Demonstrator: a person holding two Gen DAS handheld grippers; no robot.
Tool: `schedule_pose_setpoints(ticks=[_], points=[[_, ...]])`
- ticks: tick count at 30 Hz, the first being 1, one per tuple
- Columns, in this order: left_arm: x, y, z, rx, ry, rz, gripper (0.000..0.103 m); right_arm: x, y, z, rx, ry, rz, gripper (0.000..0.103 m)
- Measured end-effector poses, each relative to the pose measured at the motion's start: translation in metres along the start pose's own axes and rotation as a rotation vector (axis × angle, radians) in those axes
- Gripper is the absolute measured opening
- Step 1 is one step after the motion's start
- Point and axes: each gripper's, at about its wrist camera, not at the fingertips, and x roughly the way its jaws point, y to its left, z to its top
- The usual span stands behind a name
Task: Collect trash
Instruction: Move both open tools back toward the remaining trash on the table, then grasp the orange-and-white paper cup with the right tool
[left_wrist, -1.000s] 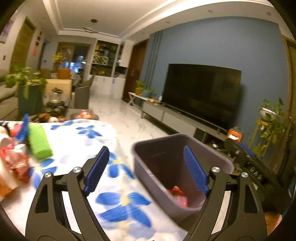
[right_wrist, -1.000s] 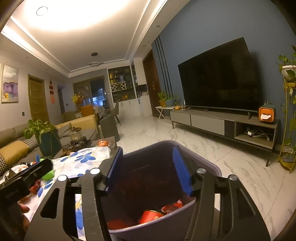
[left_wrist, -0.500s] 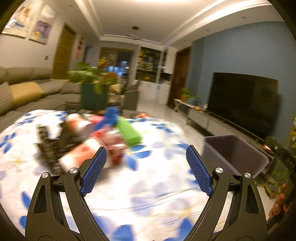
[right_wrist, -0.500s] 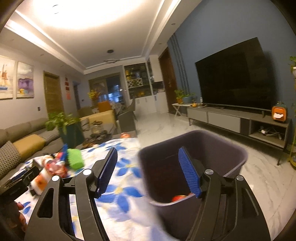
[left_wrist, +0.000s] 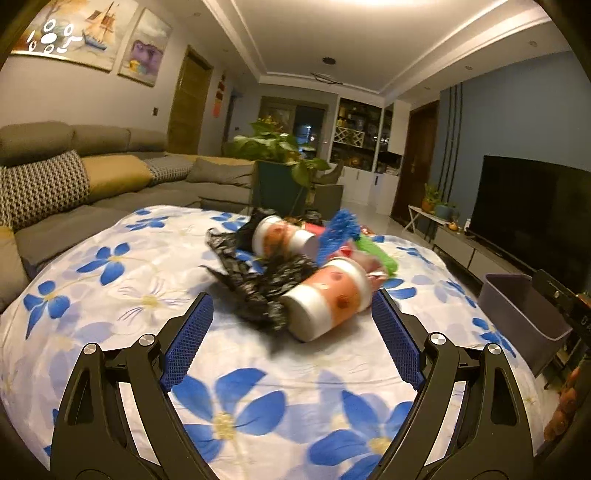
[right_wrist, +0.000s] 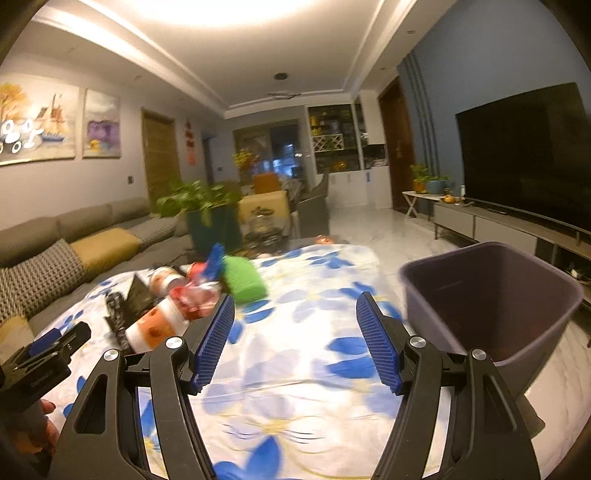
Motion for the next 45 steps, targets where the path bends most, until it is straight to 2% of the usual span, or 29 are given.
schedule_pose_setpoints(ticks=[10,16,20,26,33,39,45], points=[[0.018,0.03,-0.001,-0.022,0.051,-0.004,0.086,0.024,0.038,-0.002,-0.029,0.023,0.051,0.068],[0.03,0.039,0.001,-0.05,0.087,-0.01,0.082,0.045,0.056,-0.004,-0.055,0.05,0.091,0.068],[0.027,0.045,0.001,-0.058,0.081,0.005,0.082,0.063,0.07,-0.009,-0.081,0.084,0.131,0.062],[0.023,0.055,0.006,-0.044,0.055,0.044,0.082,0.095,0.091,-0.01,-0.099,0.151,0.211,0.061],[0.023,0.066,0.011,-0.057,0.042,0.046,0.082,0.128,0.105,-0.008,-0.098,0.241,0.317,0.06],[0.022,0.072,0.012,-0.069,0.034,0.053,0.082,0.136,0.109,-0.012,-0.103,0.292,0.368,0.056],[0.022,0.073,0.011,-0.072,0.036,0.053,0.082,0.137,0.108,-0.014,-0.103,0.333,0.442,0.04]])
